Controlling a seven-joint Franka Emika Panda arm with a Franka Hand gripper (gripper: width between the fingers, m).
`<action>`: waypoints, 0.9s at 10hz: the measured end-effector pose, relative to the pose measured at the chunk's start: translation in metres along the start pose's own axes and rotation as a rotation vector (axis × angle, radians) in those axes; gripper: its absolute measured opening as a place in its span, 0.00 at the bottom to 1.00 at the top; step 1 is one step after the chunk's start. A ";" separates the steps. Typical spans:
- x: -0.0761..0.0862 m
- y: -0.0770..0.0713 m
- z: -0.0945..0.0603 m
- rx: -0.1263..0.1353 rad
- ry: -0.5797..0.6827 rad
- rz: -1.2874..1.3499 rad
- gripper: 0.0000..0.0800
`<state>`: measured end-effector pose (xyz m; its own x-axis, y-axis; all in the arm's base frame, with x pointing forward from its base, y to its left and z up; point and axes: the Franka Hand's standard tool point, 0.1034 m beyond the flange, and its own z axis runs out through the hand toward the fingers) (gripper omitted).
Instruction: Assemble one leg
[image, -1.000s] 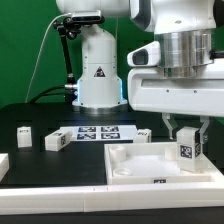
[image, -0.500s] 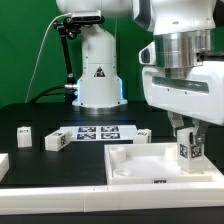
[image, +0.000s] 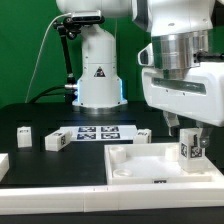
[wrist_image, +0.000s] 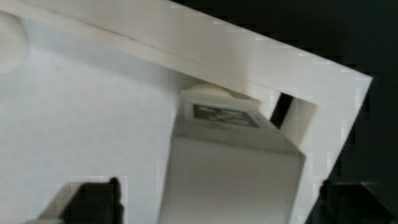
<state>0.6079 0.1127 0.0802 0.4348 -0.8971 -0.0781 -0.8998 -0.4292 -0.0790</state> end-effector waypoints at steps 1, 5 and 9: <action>-0.001 -0.001 0.000 0.001 -0.001 -0.130 0.73; -0.012 -0.003 0.001 -0.015 0.015 -0.597 0.81; -0.013 -0.003 0.006 -0.060 0.040 -1.068 0.81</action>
Offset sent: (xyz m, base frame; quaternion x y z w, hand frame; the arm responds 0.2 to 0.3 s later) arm -0.0001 0.0083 0.0006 -0.0250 0.0122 -0.2870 0.9575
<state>0.6052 0.1266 0.0758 0.9978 -0.0562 0.0354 -0.0549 -0.9978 -0.0381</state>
